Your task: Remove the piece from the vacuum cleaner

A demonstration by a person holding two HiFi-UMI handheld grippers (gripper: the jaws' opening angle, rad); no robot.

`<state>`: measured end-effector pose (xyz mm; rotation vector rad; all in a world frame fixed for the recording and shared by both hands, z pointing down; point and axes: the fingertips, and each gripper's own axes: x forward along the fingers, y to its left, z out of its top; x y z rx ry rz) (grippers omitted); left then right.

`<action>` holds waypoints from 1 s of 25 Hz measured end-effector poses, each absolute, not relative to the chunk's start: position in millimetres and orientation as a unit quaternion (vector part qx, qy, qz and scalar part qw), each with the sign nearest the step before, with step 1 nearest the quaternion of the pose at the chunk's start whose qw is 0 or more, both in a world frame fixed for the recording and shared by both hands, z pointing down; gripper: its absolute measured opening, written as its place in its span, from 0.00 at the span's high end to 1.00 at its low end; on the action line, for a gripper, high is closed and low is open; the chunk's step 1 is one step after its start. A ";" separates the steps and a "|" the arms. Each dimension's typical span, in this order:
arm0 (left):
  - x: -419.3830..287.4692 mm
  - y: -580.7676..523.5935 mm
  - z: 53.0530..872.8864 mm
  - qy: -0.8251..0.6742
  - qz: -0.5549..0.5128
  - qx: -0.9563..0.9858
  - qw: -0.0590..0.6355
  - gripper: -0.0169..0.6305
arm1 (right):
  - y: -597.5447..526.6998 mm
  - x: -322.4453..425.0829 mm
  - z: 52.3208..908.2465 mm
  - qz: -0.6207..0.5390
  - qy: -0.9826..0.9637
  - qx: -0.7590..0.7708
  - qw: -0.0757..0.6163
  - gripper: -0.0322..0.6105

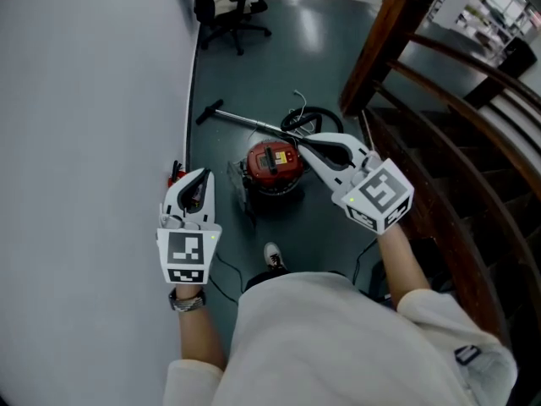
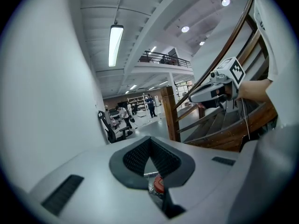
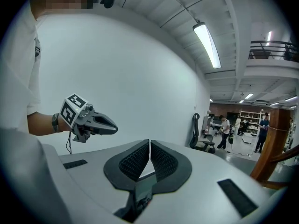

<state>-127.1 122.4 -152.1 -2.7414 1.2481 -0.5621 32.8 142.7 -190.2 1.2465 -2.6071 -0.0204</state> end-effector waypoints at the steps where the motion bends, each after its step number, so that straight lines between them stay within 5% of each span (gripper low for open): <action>1: -127.4 117.9 -150.3 0.405 -0.184 -0.895 0.038 0.97 | 138.7 32.3 -188.7 -0.007 -0.894 0.429 0.126 0.90; 25: -124.6 52.7 -94.0 0.376 -0.216 -0.901 -0.010 0.97 | 73.5 37.9 -136.9 0.048 -0.881 0.446 0.152 0.90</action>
